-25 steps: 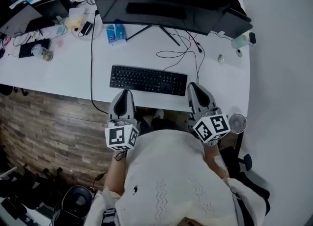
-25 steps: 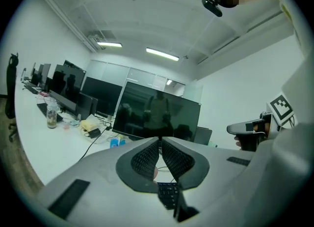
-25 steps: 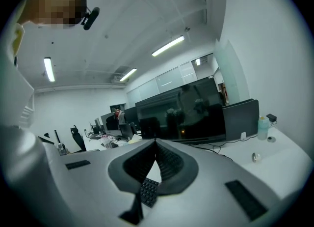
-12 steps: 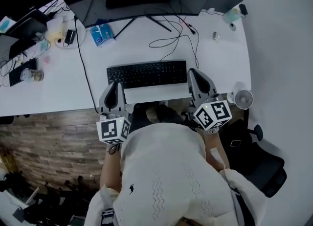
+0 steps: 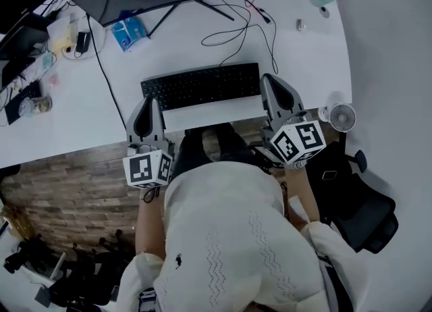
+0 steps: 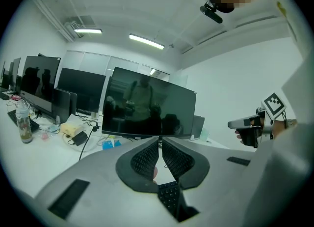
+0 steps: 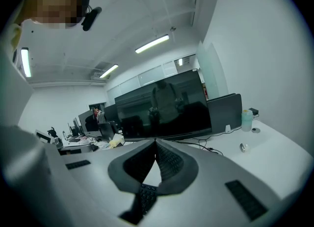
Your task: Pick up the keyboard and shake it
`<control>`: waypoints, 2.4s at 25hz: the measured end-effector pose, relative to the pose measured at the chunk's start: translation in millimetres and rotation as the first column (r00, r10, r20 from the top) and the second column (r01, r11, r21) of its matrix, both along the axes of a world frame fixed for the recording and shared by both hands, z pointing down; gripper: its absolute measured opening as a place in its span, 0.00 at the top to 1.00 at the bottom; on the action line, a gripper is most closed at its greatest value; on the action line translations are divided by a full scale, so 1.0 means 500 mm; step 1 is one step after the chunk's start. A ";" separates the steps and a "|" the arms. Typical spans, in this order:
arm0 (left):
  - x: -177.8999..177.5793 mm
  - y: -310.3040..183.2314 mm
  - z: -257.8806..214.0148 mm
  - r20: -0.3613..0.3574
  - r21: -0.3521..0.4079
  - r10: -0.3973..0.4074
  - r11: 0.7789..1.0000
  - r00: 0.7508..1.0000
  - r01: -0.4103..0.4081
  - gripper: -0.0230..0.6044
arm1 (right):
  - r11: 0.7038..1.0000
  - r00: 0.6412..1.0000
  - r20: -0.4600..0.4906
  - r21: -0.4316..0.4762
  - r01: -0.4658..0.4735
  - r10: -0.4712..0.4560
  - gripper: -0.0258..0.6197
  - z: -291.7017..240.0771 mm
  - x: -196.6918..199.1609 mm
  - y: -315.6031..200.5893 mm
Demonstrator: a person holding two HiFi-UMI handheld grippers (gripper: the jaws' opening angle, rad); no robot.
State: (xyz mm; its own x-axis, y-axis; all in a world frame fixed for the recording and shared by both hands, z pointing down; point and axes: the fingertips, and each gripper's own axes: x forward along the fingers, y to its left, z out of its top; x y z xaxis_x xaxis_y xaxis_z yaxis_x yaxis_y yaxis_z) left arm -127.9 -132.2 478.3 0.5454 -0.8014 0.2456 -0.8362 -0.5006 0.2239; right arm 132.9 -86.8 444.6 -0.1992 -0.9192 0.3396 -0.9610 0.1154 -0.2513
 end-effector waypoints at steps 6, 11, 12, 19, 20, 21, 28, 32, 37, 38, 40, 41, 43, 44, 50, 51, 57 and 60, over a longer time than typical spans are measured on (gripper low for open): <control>-0.007 -0.014 0.028 0.020 -0.010 -0.006 1.000 1.000 0.006 0.92 | 1.000 1.000 0.001 -0.018 -0.002 0.002 0.96 0.036 0.018 -0.005; -0.015 -0.025 0.057 0.051 -0.025 0.003 1.000 0.999 -0.002 0.91 | 0.998 1.000 -0.009 -0.058 0.001 -0.002 0.95 0.082 0.029 -0.006; -0.016 -0.025 0.066 0.057 -0.033 0.008 0.999 0.998 -0.006 0.91 | 0.998 1.000 -0.009 -0.069 0.002 -0.002 0.95 0.092 0.031 -0.006; -0.025 -0.030 0.136 0.059 -0.106 0.008 0.994 0.998 -0.002 0.80 | 0.991 1.000 0.026 -0.133 0.007 -0.003 0.90 0.171 0.037 -0.006; -0.026 -0.030 0.146 0.059 -0.117 0.006 0.993 0.998 0.001 0.78 | 0.990 1.000 0.027 -0.140 0.008 -0.005 0.88 0.182 0.039 -0.005; -0.027 -0.031 0.156 0.061 -0.128 0.004 0.992 0.998 0.004 0.77 | 0.989 1.000 0.027 -0.146 0.011 -0.007 0.87 0.192 0.040 -0.004; -0.028 -0.052 0.217 0.064 -0.171 0.013 0.985 0.998 -0.001 0.67 | 0.982 0.999 0.031 -0.186 0.021 -0.016 0.75 0.258 0.058 -0.014; -0.028 -0.065 0.254 0.077 -0.193 0.017 0.981 0.997 -0.001 0.62 | 0.976 0.999 0.041 -0.216 0.014 -0.005 0.70 0.302 0.077 -0.019; -0.039 -0.076 0.303 0.070 -0.242 0.007 0.970 0.997 0.010 0.57 | 0.962 0.996 0.078 -0.271 -0.020 0.042 0.68 0.364 0.105 -0.025; -0.042 -0.077 0.313 0.074 -0.253 0.006 0.967 0.997 0.013 0.56 | 0.959 0.995 0.083 -0.281 -0.028 0.053 0.68 0.377 0.110 -0.026; -0.049 -0.078 0.335 0.079 -0.278 0.009 0.960 0.997 0.014 0.56 | 0.952 0.994 0.081 -0.305 -0.039 0.067 0.68 0.403 0.118 -0.025; -0.052 -0.078 0.345 0.081 -0.290 0.009 0.957 0.997 0.015 0.56 | 0.948 0.995 0.078 -0.317 -0.041 0.069 0.68 0.415 0.121 -0.025; -0.059 -0.078 0.363 0.086 -0.311 0.003 0.950 0.996 0.024 0.55 | 0.940 0.995 0.071 -0.339 -0.045 0.073 0.67 0.437 0.125 -0.023; -0.063 -0.079 0.371 0.089 -0.320 0.000 0.947 0.996 0.029 0.55 | 0.936 0.995 0.066 -0.347 -0.050 0.077 0.66 0.446 0.127 -0.023; -0.084 -0.076 0.420 0.086 -0.377 -0.014 0.925 0.996 0.046 0.52 | 0.924 0.993 0.048 -0.374 -0.081 0.107 0.60 0.488 0.146 -0.026; -0.088 -0.075 0.428 0.084 -0.389 -0.019 0.920 0.996 0.051 0.52 | 0.922 0.993 0.048 -0.377 -0.086 0.112 0.59 0.495 0.150 -0.026; -0.103 -0.075 0.466 0.058 -0.448 -0.061 0.890 0.996 0.080 0.51 | 0.915 0.989 0.062 -0.390 -0.101 0.136 0.53 0.527 0.175 -0.022; -0.107 -0.075 0.481 0.038 -0.473 -0.076 0.877 0.996 0.085 0.51 | 0.913 0.986 0.086 -0.396 -0.098 0.143 0.52 0.536 0.179 -0.023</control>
